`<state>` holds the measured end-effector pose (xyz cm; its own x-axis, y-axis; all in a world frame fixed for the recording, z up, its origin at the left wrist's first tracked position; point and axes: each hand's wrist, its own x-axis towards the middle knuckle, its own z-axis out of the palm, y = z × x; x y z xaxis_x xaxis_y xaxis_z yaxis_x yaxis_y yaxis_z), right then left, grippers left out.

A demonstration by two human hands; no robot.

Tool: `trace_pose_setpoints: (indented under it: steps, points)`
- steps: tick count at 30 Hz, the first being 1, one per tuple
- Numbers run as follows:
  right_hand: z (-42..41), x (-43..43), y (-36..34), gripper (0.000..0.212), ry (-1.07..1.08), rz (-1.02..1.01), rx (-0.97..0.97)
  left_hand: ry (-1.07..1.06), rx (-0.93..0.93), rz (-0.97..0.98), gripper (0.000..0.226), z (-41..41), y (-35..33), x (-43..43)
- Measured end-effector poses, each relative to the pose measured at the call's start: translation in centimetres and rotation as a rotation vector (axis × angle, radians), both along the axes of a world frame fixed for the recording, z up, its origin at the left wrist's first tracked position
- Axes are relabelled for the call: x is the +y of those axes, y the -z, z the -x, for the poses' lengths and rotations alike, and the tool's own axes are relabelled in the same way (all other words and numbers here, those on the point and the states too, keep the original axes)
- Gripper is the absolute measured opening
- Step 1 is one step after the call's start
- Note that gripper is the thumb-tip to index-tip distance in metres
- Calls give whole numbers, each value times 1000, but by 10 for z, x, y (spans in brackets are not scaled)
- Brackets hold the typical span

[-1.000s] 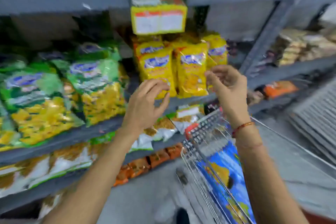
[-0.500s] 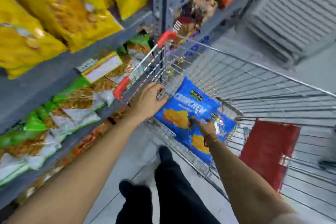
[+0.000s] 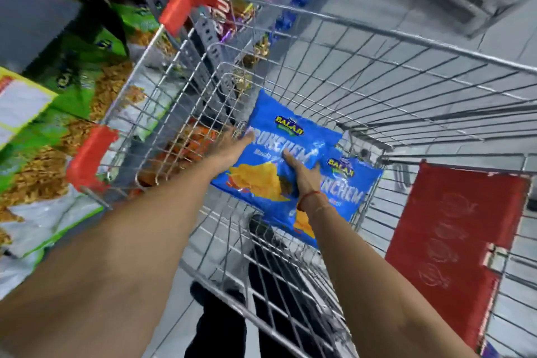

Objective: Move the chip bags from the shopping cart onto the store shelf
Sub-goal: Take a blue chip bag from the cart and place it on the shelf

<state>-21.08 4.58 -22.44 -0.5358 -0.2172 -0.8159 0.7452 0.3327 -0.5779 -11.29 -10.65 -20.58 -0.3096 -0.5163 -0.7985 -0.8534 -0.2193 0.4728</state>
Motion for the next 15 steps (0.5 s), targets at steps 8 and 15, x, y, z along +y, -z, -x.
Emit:
trace_pose_setpoints:
  steps: [8, 15]
  points:
    - [14, 21, -3, 79, -48, 85, -22, -85, 113, -144, 77, 1, 0, 16]
    - [31, 42, -59, 23, -168, 244, 165, -27, 339, -255, 86, -9, -57, 30]
